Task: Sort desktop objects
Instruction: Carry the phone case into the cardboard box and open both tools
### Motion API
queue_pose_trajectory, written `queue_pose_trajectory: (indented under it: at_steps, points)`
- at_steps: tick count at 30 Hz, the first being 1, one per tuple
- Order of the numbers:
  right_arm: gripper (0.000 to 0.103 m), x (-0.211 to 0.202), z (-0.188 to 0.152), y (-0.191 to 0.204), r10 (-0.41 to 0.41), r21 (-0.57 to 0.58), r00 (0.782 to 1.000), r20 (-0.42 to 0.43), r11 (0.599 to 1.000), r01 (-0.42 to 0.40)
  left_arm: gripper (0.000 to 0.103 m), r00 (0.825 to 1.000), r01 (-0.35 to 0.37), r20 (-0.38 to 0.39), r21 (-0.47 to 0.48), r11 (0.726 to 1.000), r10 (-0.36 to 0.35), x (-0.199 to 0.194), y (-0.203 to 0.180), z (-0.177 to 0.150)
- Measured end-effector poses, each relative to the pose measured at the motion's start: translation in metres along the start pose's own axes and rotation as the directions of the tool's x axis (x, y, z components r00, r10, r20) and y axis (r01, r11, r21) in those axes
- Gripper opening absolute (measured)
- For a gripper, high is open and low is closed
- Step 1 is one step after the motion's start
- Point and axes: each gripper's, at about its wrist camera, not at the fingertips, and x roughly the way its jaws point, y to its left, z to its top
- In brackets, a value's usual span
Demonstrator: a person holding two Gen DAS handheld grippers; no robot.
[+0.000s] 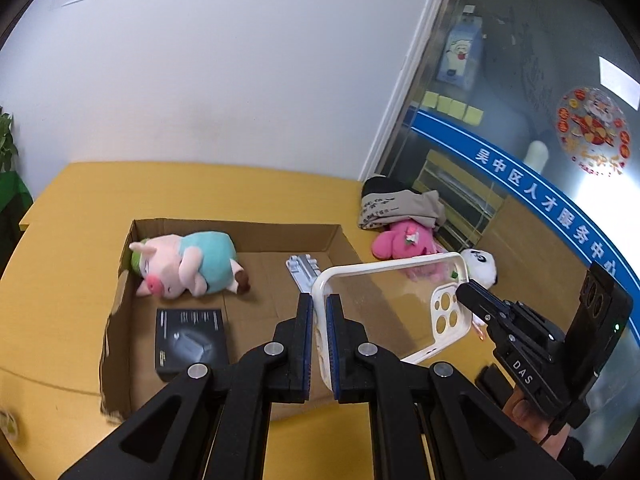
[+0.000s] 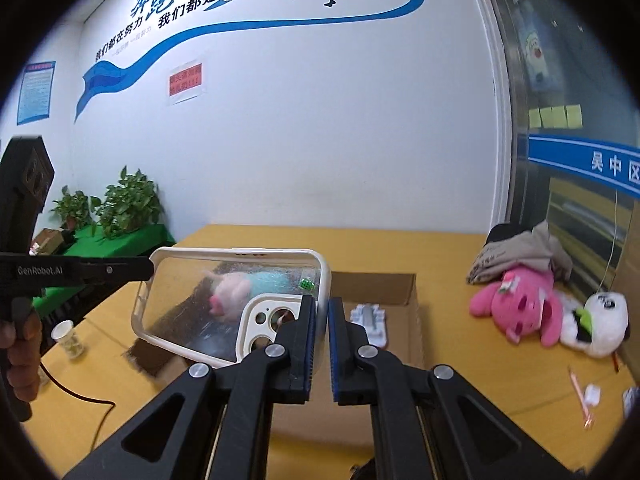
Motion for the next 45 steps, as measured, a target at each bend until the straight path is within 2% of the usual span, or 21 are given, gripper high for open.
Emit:
queue_pose_trajectory:
  at_steps: [6, 9, 12, 15, 20, 22, 26, 29, 31, 33, 34, 35, 37, 38, 39, 40, 41, 42, 43, 45]
  points:
    - [0.006, 0.053, 0.012, -0.014, 0.022, 0.027, 0.998, -0.058, 0.999, -0.021, 0.005, 0.998, -0.029, -0.052, -0.029, 0.999, 0.028, 0.044, 0.021, 0.021]
    - [0.007, 0.081, 0.011, -0.022, 0.057, 0.053, 0.994, -0.097, 0.997, -0.052, 0.005, 0.993, -0.064, -0.103, -0.048, 0.997, 0.058, 0.077, 0.034, 0.028]
    - [0.007, 0.116, 0.006, -0.03, 0.06, 0.064, 0.984, -0.165, 0.997, -0.05, 0.005, 0.981, -0.09, -0.177, -0.069, 0.994, 0.077, 0.116, 0.049, 0.026]
    - [0.007, 0.149, -0.006, -0.038, 0.053, 0.082, 0.968, -0.245, 0.996, -0.034, 0.005, 0.961, -0.107, -0.264, -0.093, 0.99, 0.079, 0.158, 0.065, 0.02]
    - [0.007, 0.193, -0.038, -0.044, 0.028, 0.103, 0.925, -0.378, 0.995, 0.012, 0.004, 0.905, -0.162, -0.412, -0.093, 0.982, 0.11, 0.22, 0.083, -0.007]
    - [0.007, 0.205, -0.05, -0.046, 0.02, 0.107, 0.905, -0.425, 0.994, 0.028, 0.004, 0.884, -0.175, -0.455, -0.106, 0.979, 0.108, 0.237, 0.089, -0.018]
    - [0.007, 0.219, -0.07, -0.047, 0.01, 0.113, 0.871, -0.491, 0.992, 0.052, 0.004, 0.854, -0.2, -0.508, -0.12, 0.972, 0.113, 0.255, 0.095, -0.031]
    - [0.009, 0.223, -0.077, -0.044, 0.002, 0.101, 0.858, -0.513, 0.993, 0.058, 0.004, 0.842, -0.204, -0.525, -0.104, 0.973, 0.12, 0.258, 0.094, -0.035]
    - [0.01, 0.222, -0.076, -0.045, -0.003, 0.099, 0.863, -0.505, 0.993, 0.062, 0.005, 0.847, -0.199, -0.518, -0.099, 0.975, 0.12, 0.253, 0.093, -0.032]
    - [0.026, 0.218, -0.071, -0.041, -0.036, 0.066, 0.873, -0.487, 0.995, 0.077, 0.01, 0.851, -0.201, -0.511, -0.102, 0.974, 0.122, 0.248, 0.093, -0.03]
    - [0.031, 0.216, -0.068, -0.04, -0.045, 0.057, 0.876, -0.48, 0.995, 0.082, 0.022, 0.854, -0.206, -0.505, -0.099, 0.974, 0.129, 0.243, 0.091, -0.029]
    - [0.036, 0.212, -0.065, -0.039, -0.048, 0.054, 0.881, -0.471, 0.995, 0.083, 0.043, 0.859, -0.204, -0.495, -0.096, 0.974, 0.131, 0.237, 0.09, -0.027]
    - [0.043, 0.202, -0.057, -0.037, -0.04, 0.06, 0.895, -0.445, 0.995, 0.074, 0.064, 0.885, -0.196, -0.446, -0.088, 0.977, 0.137, 0.221, 0.087, -0.021]
    - [0.053, 0.192, -0.051, -0.034, -0.037, 0.057, 0.905, -0.424, 0.996, 0.067, 0.068, 0.906, -0.195, -0.396, -0.069, 0.978, 0.152, 0.206, 0.082, -0.017]
    - [0.066, 0.185, -0.048, -0.031, -0.036, 0.05, 0.912, -0.408, 0.997, 0.062, 0.071, 0.92, -0.194, -0.358, -0.056, 0.979, 0.161, 0.194, 0.079, -0.013]
    - [0.071, 0.176, -0.044, -0.027, -0.036, 0.039, 0.921, -0.388, 0.998, 0.056, 0.08, 0.938, -0.193, -0.3, -0.036, 0.981, 0.173, 0.174, 0.072, -0.01]
    - [0.078, 0.161, -0.041, -0.021, -0.042, 0.015, 0.934, -0.356, 0.999, 0.05, 0.084, 0.952, -0.198, -0.244, -0.02, 0.98, 0.187, 0.156, 0.066, -0.007]
    - [0.08, 0.152, -0.04, -0.016, -0.048, 0.0, 0.94, -0.338, 0.999, 0.052, 0.088, 0.961, -0.209, -0.184, -0.003, 0.978, 0.205, 0.139, 0.062, -0.005]
    - [0.08, 0.141, -0.04, -0.01, -0.05, -0.019, 0.947, -0.317, 0.999, 0.047, 0.089, 0.968, -0.237, -0.079, 0.023, 0.971, 0.238, 0.114, 0.051, -0.006]
    - [0.08, 0.123, -0.042, 0.002, -0.037, -0.048, 0.956, -0.29, 0.999, 0.024, 0.103, 0.957, -0.283, 0.077, 0.048, 0.958, 0.279, 0.075, 0.04, -0.013]
